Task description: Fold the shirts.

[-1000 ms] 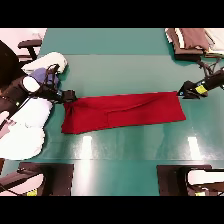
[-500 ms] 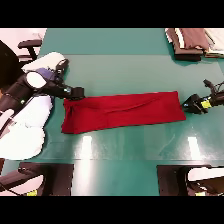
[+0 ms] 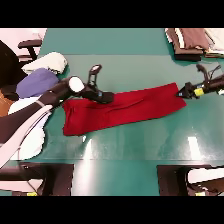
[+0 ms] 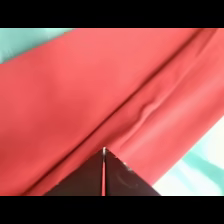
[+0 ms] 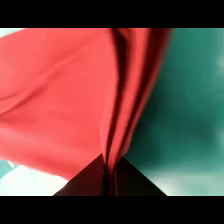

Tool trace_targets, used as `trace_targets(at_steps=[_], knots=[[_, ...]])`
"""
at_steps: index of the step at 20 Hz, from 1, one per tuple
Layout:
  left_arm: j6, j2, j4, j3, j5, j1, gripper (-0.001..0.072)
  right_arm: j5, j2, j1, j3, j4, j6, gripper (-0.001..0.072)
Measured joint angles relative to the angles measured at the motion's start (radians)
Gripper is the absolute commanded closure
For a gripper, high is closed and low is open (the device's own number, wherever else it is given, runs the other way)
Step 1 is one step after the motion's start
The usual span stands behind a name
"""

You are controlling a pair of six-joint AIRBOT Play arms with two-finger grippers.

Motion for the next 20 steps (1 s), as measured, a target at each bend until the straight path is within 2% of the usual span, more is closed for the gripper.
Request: trace_targets(at_steps=[5, 10, 16, 20], knots=[[-0.007, -0.207, -0.013, 0.201, -0.026, -0.067, 0.0684, 0.052, 0.154, 0.125, 0.14, 0.086, 0.053, 0.0697], [-0.007, -0.313, -0.016, 0.313, -0.087, -0.085, 0.0684, 0.051, 0.245, 0.25, 0.243, 0.167, 0.109, 0.0697], [-0.003, -0.323, 0.039, 0.347, -0.159, -0.06, 0.0684, 0.022, 0.27, 0.402, 0.309, 0.192, 0.153, 0.0697], [-0.002, -0.18, 0.116, 0.356, -0.203, 0.053, 0.0684, -0.044, 0.269, 0.528, 0.319, 0.197, 0.159, 0.0696]])
